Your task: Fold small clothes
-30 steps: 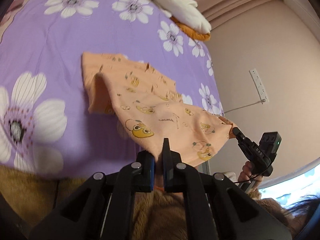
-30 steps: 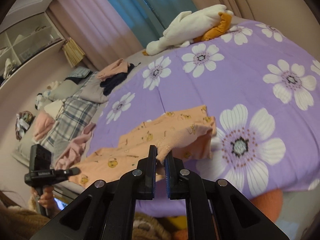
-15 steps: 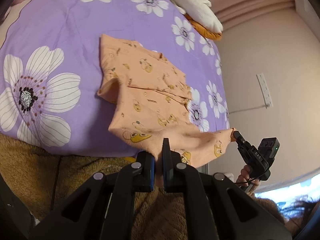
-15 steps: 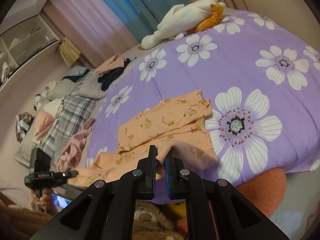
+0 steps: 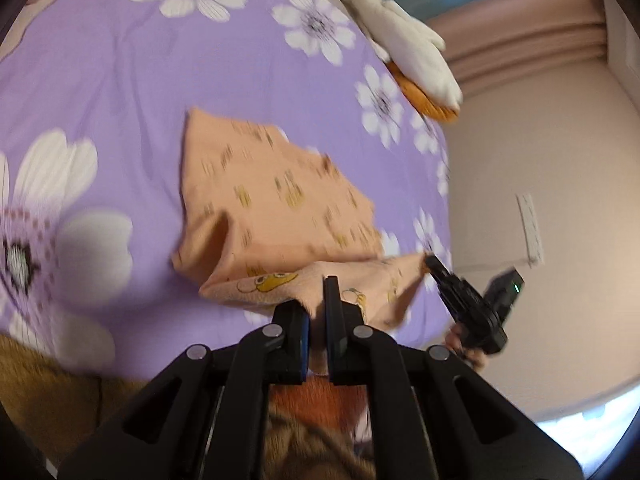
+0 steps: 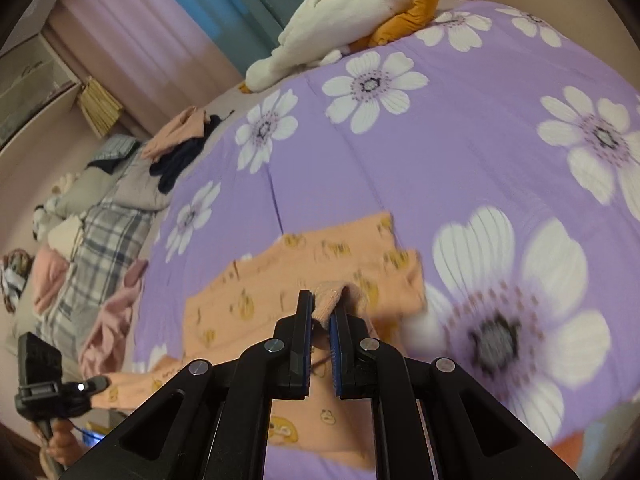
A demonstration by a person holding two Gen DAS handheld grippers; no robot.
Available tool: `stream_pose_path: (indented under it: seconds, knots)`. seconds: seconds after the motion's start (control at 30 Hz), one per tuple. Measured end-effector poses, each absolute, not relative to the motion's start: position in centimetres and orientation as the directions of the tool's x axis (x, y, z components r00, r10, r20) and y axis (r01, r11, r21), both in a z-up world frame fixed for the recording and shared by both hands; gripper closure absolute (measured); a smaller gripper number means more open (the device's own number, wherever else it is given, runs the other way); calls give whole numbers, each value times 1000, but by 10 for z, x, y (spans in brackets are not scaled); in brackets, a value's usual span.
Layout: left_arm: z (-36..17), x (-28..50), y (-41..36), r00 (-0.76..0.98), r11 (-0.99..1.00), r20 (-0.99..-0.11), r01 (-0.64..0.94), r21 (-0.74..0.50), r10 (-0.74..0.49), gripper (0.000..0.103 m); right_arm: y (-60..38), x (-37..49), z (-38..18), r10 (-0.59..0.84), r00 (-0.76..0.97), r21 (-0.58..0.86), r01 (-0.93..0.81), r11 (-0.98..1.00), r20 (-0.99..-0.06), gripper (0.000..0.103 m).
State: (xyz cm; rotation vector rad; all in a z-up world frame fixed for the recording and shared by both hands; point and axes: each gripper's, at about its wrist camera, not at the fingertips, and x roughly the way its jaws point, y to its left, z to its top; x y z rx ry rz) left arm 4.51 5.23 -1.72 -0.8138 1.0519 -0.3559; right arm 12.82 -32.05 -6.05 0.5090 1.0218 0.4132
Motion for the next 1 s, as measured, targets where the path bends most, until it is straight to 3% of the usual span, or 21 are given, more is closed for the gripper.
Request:
stream_pose_path:
  seconds: [0.3, 0.6, 0.67, 0.73, 0.77, 0.87, 1.0]
  knots:
    - [-83, 172, 83, 478, 639, -698, -314, -703, -534, 98, -276, 214, -99, 471, 421, 504, -38, 863, -775, 94]
    - [-142, 225, 88, 390, 694, -788, -383, -609, -476, 95, -248, 254, -147, 376, 328, 405, 23, 914, -867, 92]
    - [-139, 221, 89, 406, 687, -766, -354, -634, -498, 81, -247, 254, -145, 385, 327, 408, 2, 913, -863, 86]
    - [-121, 210, 91, 453, 692, -736, -299, -657, -503, 40, -252, 250, -135, 394, 354, 418, -10, 908, -848, 62]
    - [-114, 205, 92, 473, 701, -733, -288, -653, -489, 32, -257, 245, -127, 388, 377, 416, -10, 909, -841, 58]
    - [-85, 176, 97, 559, 754, -711, -214, -621, -427, 28, -271, 232, -105, 388, 432, 418, -29, 908, -814, 56]
    - [-78, 134, 91, 539, 779, -703, -129, -614, -465, 29, -275, 204, -89, 412, 438, 421, -81, 903, -799, 56]
